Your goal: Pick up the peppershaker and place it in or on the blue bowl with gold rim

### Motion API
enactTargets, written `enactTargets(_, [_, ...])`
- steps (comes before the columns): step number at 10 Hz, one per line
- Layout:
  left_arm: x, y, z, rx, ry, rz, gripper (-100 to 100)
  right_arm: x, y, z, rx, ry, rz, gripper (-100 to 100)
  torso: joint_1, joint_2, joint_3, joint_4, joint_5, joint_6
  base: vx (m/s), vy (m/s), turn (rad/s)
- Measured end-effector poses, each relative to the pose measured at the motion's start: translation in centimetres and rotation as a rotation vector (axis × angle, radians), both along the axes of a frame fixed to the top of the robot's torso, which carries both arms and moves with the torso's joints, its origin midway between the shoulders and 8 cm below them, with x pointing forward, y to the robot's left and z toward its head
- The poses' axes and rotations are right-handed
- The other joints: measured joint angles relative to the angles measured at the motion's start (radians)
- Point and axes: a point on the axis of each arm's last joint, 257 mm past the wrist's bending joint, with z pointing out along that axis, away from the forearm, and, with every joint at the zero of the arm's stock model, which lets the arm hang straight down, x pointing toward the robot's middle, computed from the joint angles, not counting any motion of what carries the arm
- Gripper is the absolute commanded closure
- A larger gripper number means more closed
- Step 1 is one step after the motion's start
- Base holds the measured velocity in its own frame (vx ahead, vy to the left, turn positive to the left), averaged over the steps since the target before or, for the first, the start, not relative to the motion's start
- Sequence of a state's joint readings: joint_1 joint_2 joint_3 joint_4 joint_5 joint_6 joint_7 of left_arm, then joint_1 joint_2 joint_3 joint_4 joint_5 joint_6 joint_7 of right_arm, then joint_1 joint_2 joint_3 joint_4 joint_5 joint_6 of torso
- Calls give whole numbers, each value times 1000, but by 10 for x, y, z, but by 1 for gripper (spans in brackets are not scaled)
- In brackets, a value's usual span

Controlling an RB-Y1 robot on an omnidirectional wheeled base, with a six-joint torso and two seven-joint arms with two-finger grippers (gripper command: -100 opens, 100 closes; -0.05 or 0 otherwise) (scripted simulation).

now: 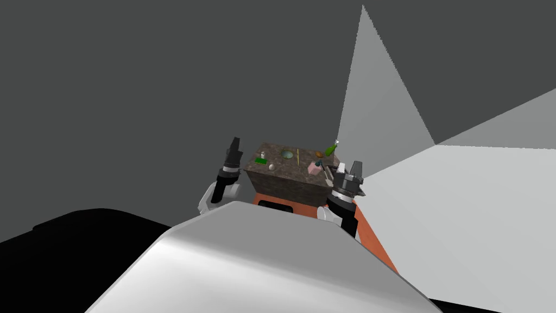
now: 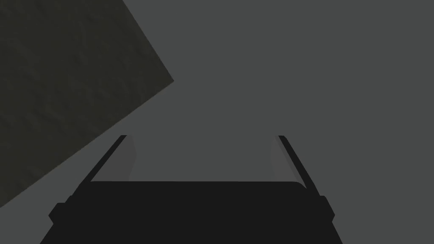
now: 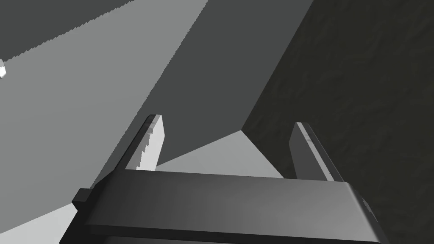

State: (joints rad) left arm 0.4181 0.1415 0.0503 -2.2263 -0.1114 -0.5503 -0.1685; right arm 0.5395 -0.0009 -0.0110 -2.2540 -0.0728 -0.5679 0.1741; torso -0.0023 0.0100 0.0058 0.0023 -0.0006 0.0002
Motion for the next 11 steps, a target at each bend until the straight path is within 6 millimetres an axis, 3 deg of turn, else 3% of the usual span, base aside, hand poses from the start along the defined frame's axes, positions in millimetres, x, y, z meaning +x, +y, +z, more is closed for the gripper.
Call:
enactTargets(7, [50,14,-62,189,192,57,-100,0,0,0,0,0,0,0,1,-3,-1,-1,0,0,-118,-33,-67])
enactTargets(11, [75,28,-100,289,298,92,-100,0,0,0,0,0,0,0,1,-5,-3,-1,0,0,-70,-31,-62])
